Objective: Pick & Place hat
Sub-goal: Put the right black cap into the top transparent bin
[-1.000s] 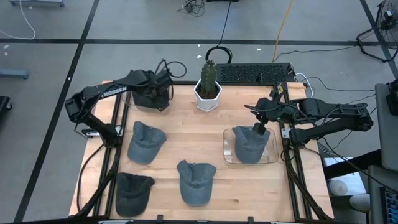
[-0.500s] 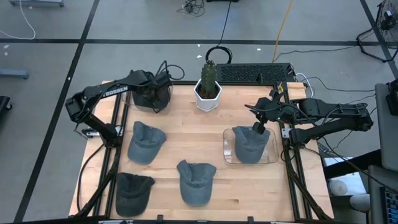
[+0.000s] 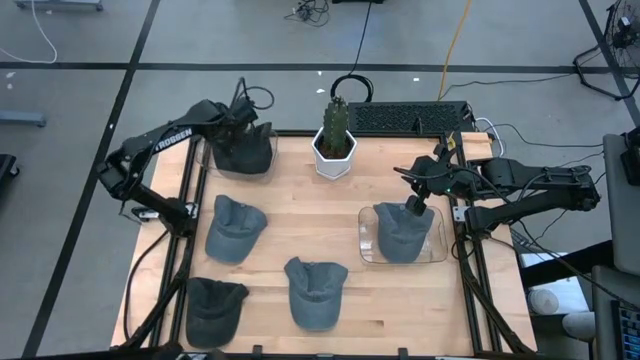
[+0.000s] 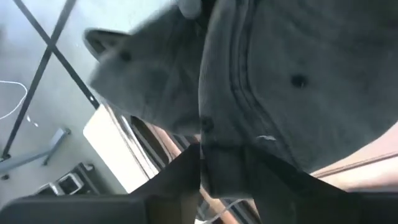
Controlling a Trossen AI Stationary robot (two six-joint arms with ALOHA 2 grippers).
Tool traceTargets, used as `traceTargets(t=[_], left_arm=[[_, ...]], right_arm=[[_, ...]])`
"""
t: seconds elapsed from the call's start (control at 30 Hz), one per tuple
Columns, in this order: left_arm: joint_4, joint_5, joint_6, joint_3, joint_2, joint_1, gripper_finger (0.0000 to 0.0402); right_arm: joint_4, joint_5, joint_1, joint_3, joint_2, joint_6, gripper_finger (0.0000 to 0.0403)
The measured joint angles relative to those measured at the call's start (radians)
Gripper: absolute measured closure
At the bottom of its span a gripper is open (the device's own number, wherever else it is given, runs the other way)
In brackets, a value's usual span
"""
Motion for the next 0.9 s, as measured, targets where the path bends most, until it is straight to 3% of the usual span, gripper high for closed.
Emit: traceTargets(t=[0.27,0.4,0.53,0.63,0.73,0.83,0.9], left_arm=[[0.064,-0.099,0.067,-0.087,0.0,0.065,0.0301],[0.049,-0.148,0.085,-0.016,0.0,0.095,0.0308],[-0.022,-0.124,0.13,0.116,0.0,0.096,0.0309],[-0.11,-0.023,0.084,0.224,-0.001,0.096,0.0309],[-0.137,0.204,0.021,0.296,-0.014,0.085,0.0309],[-0.107,0.392,0.171,0.31,-0.049,0.031,0.0309],[-0.104,0.388,0.265,0.311,-0.051,-0.028,0.0309]], right_arm=[[0.0,0.003,0.0,0.0,0.0,0.017,0.0358],[0.0,0.003,0.0,0.0,0.0,0.008,0.0358],[0.0,0.004,0.0,0.0,0.0,0.014,0.0358],[0.0,0.004,0.0,0.0,0.0,0.028,0.0358],[0.0,0.005,0.0,0.0,0.0,0.059,0.0358],[0.001,0.006,0.0,0.0,0.0,0.067,0.0358],[0.003,0.006,0.0,0.0,0.0,0.06,0.0358]])
